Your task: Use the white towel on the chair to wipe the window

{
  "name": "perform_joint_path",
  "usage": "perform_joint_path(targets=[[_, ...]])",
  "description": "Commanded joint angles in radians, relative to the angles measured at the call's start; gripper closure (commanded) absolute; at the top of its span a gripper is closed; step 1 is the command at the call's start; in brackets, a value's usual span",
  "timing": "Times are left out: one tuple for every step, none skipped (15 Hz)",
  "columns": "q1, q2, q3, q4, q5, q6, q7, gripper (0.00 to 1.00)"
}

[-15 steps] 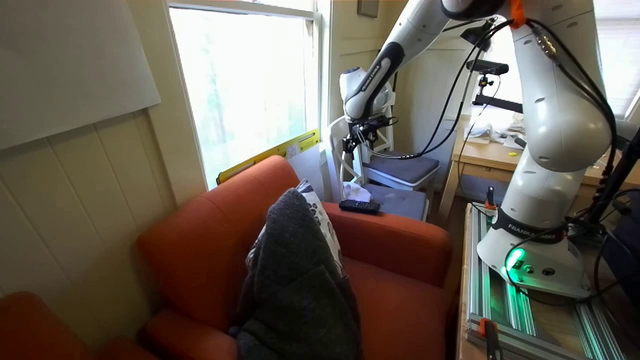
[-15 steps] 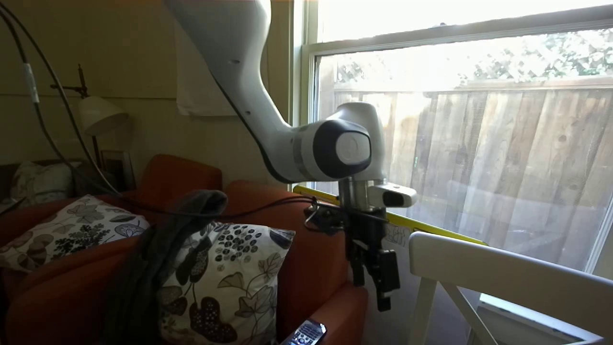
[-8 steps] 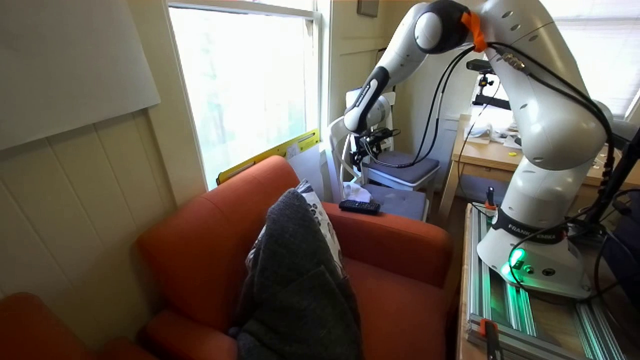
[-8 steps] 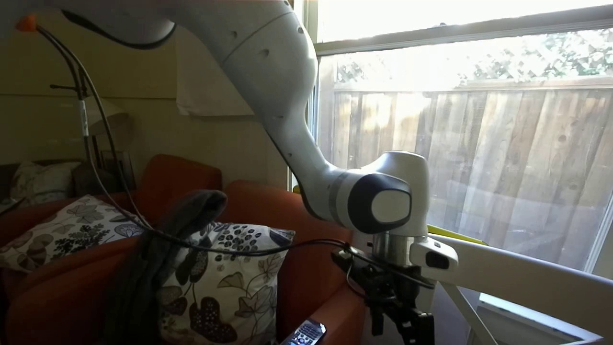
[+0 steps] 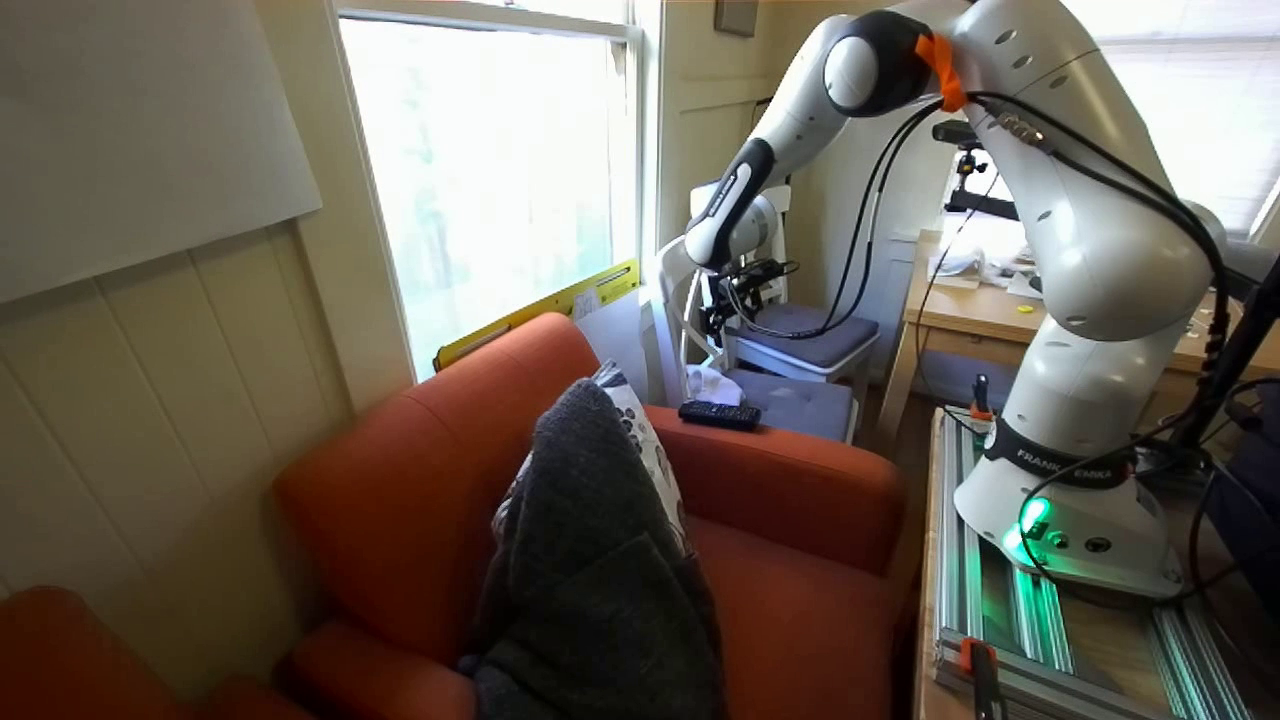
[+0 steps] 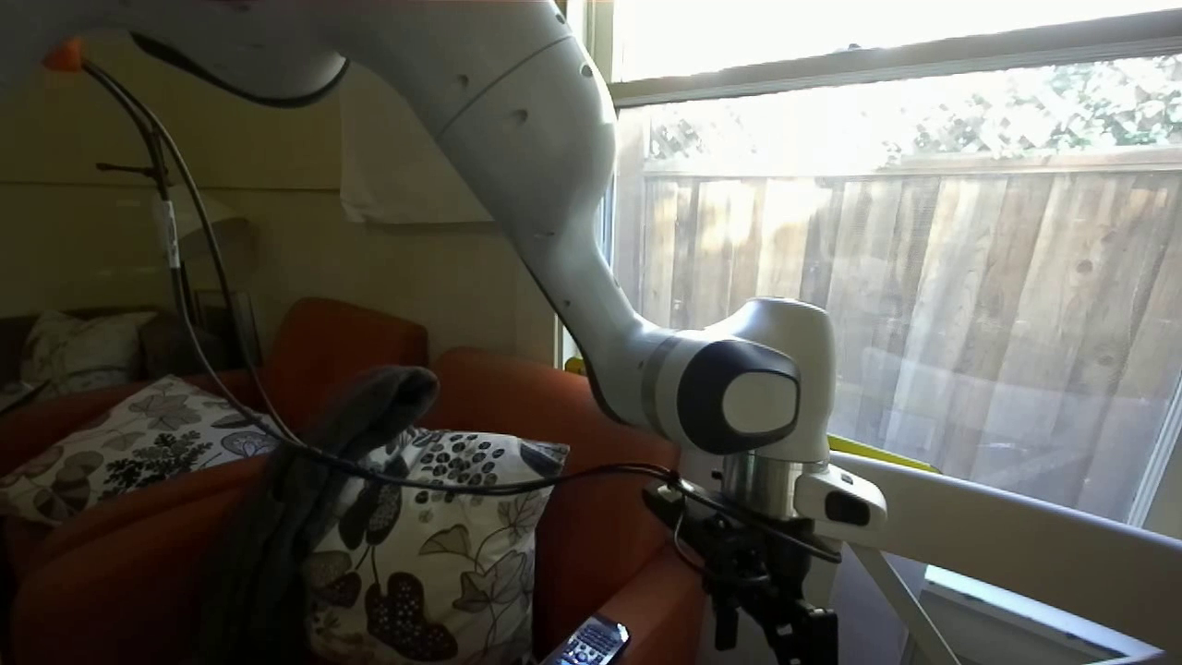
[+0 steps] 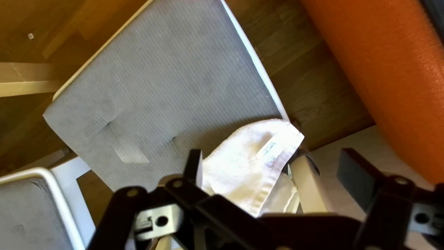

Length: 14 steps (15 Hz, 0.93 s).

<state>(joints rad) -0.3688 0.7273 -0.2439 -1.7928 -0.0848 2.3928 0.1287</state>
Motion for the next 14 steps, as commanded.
perform_joint_path(targets=[[-0.084,0.043,0.06,0.07,0.113,-0.103,-0.155,0.0],[-0.108,0.062,0.074,0.089,0.145,-0.119,-0.195,0.0],[-0.129,0.077,0.085,0.106,0.172,-0.127,-0.228,0.0],[-0.149,0.096,0.093,0.12,0.195,-0.106,-0.259,0.0],[-0.173,0.114,0.107,0.132,0.219,-0.081,-0.298,0.0],[-0.191,0.129,0.118,0.141,0.239,-0.054,-0.329,0.0],[-0.211,0.144,0.134,0.15,0.263,-0.032,-0.361,0.0],[-0.229,0.162,0.155,0.163,0.292,-0.015,-0.384,0.0],[-0.247,0.179,0.175,0.174,0.312,0.0,-0.406,0.0],[-0.26,0.198,0.193,0.19,0.329,0.024,-0.423,0.0],[-0.268,0.218,0.204,0.206,0.334,0.035,-0.433,0.0],[-0.273,0.236,0.21,0.222,0.332,0.045,-0.439,0.0],[-0.274,0.257,0.211,0.236,0.328,0.08,-0.438,0.0],[-0.268,0.285,0.206,0.248,0.331,0.173,-0.416,0.0]])
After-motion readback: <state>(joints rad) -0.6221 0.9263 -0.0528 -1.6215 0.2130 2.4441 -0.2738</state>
